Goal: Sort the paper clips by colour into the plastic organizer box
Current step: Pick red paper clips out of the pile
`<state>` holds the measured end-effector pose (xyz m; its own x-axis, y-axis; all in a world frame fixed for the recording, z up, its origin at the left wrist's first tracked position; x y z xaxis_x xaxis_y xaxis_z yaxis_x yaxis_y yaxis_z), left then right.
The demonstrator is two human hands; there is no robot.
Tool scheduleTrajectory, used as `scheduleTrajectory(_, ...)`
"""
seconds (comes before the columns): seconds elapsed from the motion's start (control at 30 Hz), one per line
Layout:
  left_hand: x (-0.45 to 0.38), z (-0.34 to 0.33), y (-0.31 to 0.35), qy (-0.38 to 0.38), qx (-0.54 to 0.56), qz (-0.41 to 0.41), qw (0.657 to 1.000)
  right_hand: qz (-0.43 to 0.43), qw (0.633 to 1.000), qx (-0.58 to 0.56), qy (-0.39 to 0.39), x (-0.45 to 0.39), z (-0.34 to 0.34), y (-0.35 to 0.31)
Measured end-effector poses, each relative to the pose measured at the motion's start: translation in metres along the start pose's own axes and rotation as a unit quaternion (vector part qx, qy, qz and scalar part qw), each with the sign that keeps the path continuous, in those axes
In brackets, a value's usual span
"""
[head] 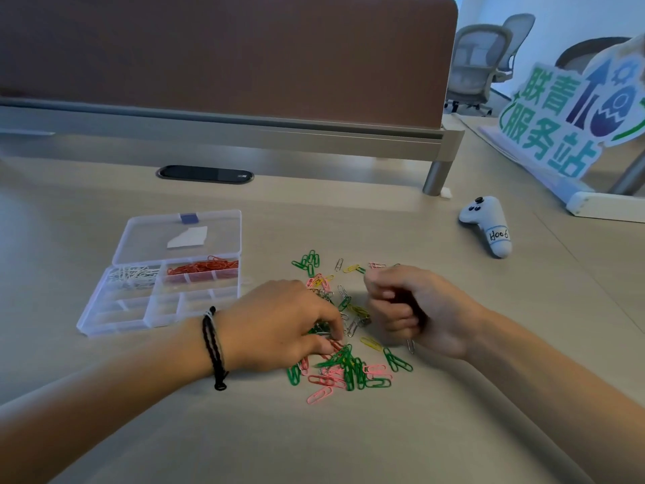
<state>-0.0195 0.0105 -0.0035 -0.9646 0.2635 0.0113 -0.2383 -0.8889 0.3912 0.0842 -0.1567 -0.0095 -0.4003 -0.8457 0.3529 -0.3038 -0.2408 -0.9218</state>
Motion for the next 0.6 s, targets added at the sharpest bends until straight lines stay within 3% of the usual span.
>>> scheduleTrajectory(0.1, -0.0024, 0.0, 0.0028, -0.003, -0.092, -0.029, 0.995, 0.008, 0.997, 0.076, 0.011, 0.003, -0.0026, -0.0022)
scheduleTrajectory(0.3, 0.0009, -0.0017, 0.0066, 0.044, -0.222, -0.135, 0.965, -0.003, 0.993, 0.113, 0.017, 0.0063, -0.0008, -0.0004)
scheduleTrajectory(0.6, -0.003, -0.0039, 0.0088, -0.03, -0.301, -0.124, 0.945, -0.01, 0.993, 0.108, 0.045, 0.007, 0.0029, 0.0)
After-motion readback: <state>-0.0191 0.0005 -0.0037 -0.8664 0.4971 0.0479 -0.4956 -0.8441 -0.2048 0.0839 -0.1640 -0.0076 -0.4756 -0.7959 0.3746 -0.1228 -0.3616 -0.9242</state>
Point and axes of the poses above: each hand's wrist, its own x-axis away from the middle knuckle, its own z-axis out of the back of the hand, y = z × x, the point moved 2 cm from there along -x, towards the middle knuckle, and after that the axes turned 5 degrees about x, right-handed, at the moved point
